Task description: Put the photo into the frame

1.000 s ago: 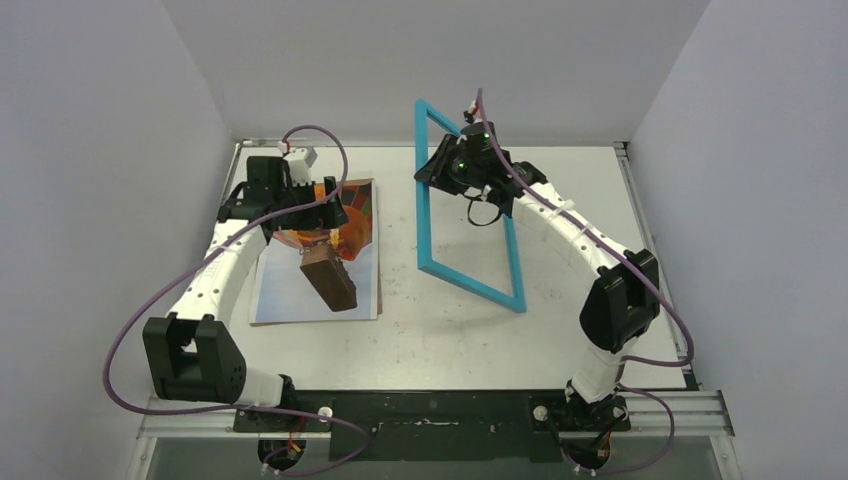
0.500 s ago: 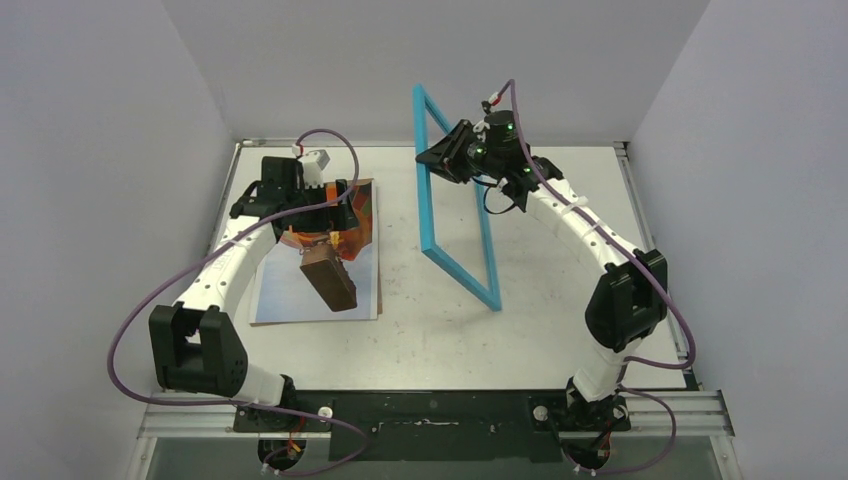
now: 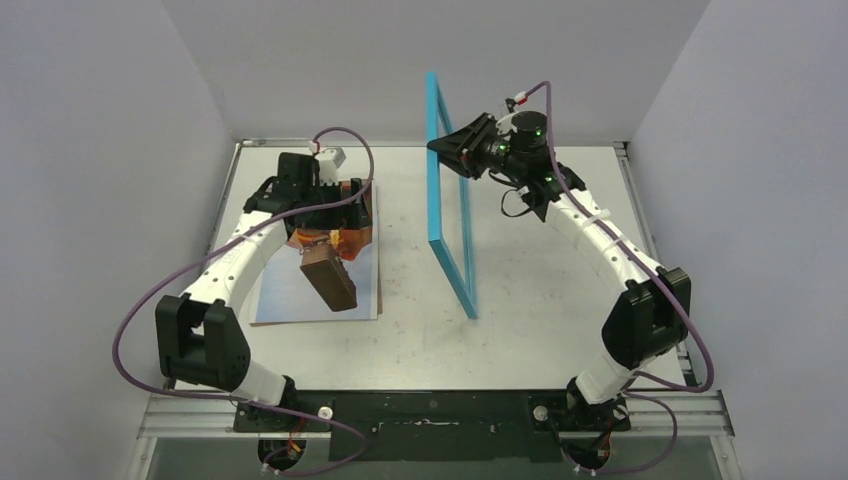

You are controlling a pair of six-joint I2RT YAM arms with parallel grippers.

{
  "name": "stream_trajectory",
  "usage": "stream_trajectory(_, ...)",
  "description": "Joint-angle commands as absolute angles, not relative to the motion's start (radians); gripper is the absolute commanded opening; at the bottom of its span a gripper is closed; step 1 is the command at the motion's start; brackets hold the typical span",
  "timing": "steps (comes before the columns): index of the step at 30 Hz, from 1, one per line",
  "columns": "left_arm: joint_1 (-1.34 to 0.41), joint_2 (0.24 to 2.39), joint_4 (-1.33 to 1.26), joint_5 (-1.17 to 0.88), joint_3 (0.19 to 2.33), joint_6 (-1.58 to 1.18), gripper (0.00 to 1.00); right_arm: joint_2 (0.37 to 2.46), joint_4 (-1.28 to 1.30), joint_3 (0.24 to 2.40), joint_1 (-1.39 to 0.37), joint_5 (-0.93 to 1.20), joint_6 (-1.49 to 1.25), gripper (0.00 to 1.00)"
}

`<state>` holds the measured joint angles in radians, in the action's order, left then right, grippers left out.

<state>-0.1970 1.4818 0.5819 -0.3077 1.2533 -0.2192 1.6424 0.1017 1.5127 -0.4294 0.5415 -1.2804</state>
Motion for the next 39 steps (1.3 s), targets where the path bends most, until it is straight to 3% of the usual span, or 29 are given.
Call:
stream_trajectory(1, -0.26, 1.517, 0.537, -0.259, 1.32, -0.22, 0.96, 1.538, -0.062, 1.503, -0.38, 0.586, -1.318, 0.05)
stream_trajectory(9, -0.392, 1.624, 0.54, -0.19, 1.407, -0.236, 0.96, 1.384, -0.253, 1.229, -0.219, 0.665, -1.415, 0.05)
stream_trajectory(19, -0.406, 1.61, 0.424, -0.286, 1.332, -0.394, 0.96, 1.447, -0.37, 1.332, -0.317, 0.657, -1.479, 0.05)
stream_trajectory(29, -0.395, 1.601, 0.268, -0.362, 1.192, -0.526, 0.96, 1.524, -0.737, 1.313, -0.46, 0.552, -1.697, 0.05)
stream_trajectory(39, -0.351, 1.604, 0.136, -0.444, 1.108, -0.59, 0.96, 1.542, -0.774, 1.368, -0.544, 0.49, -1.719, 0.05)
